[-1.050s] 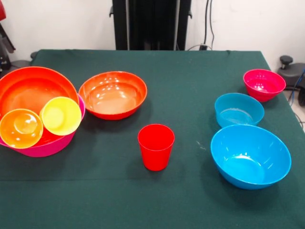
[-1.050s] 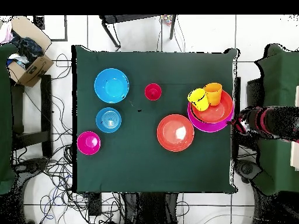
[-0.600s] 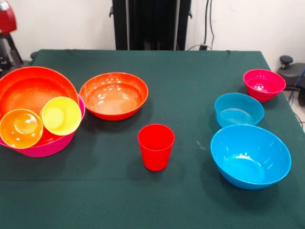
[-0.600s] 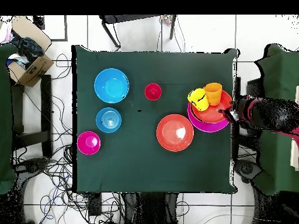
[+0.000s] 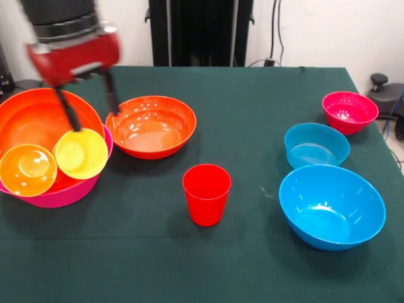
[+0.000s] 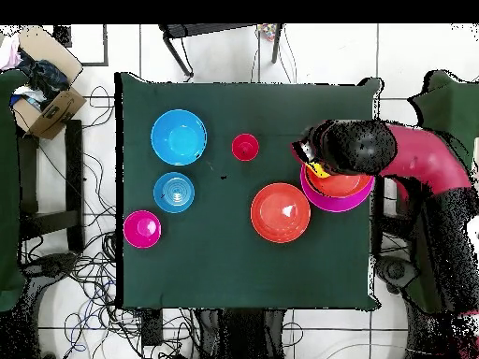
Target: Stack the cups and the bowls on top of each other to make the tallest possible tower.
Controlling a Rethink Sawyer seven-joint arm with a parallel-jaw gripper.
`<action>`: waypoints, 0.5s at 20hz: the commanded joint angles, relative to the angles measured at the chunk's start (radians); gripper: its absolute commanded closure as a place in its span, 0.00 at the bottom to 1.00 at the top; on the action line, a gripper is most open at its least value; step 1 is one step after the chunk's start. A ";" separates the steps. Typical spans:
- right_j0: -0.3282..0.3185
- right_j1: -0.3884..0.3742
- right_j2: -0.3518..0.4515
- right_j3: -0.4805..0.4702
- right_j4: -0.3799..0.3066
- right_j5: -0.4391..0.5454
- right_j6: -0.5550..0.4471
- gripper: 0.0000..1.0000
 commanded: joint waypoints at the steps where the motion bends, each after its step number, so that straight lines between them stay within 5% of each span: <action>1: 0.184 0.013 -0.148 -0.138 0.037 0.084 0.361 0.00; 6: 0.283 0.059 -0.182 -0.233 0.030 0.083 0.429 0.00; 10: 0.306 0.102 -0.220 -0.242 0.015 -0.013 0.513 0.00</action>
